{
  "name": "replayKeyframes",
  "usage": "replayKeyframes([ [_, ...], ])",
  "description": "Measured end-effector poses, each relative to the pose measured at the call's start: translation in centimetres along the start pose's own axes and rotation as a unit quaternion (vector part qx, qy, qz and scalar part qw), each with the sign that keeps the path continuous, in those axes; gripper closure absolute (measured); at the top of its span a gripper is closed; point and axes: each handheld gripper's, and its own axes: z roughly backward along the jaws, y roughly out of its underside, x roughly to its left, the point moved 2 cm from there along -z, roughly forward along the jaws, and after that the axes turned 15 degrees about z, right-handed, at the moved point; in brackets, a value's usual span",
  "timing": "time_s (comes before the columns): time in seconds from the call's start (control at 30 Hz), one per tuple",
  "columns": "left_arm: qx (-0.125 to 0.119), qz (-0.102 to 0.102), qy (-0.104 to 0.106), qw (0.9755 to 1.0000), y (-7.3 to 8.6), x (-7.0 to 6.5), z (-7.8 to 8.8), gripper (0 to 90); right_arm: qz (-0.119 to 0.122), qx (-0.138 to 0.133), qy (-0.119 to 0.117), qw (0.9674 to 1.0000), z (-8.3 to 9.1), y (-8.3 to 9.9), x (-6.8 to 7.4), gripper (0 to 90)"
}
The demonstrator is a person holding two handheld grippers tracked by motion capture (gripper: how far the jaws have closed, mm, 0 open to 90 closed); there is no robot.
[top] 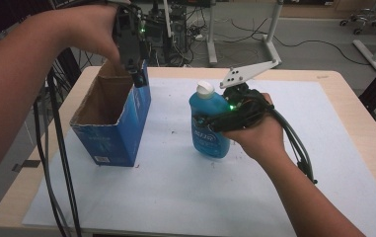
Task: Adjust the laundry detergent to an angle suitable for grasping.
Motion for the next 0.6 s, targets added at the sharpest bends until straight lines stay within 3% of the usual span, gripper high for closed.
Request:
replayKeyframes([
  [0.03,0.000,0.000,0.000,1.0000,0.0,0.0,0.0,2.1,0.000,0.000,0.000,1.0000,0.0,0.0,0.0,43.2],
  [0.1,0.000,0.001,0.000,1.0000,0.0,-0.1,0.0,2.1,0.014,-0.009,-0.027,0.9995,0.3,0.1,0.1,43.2],
  [0.2,0.000,0.001,0.000,1.0000,0.0,-0.1,0.0,2.1,0.020,-0.014,-0.045,0.9987,0.3,0.2,0.3,43.1],
  [0.33,0.004,0.003,-0.001,1.0000,-0.1,0.0,-0.2,2.1,0.051,-0.037,-0.092,0.9938,0.2,0.5,0.5,43.0],
  [0.37,0.004,0.003,-0.001,1.0000,-0.1,0.0,-0.2,2.1,0.051,-0.037,-0.092,0.9938,0.2,0.5,0.5,43.0],
  [0.4,0.004,0.002,0.000,1.0000,-0.1,0.0,-0.3,2.0,0.065,-0.049,-0.113,0.9903,0.1,0.7,0.7,43.0],
  [0.57,0.003,0.002,0.001,1.0000,-0.2,-0.1,-0.3,2.1,0.070,-0.073,-0.145,0.9842,-0.1,1.2,0.9,43.0],
  [0.6,0.005,0.000,0.000,1.0000,-0.3,0.0,-0.3,2.1,0.070,-0.073,-0.145,0.9842,-0.1,1.2,0.9,43.0],
])
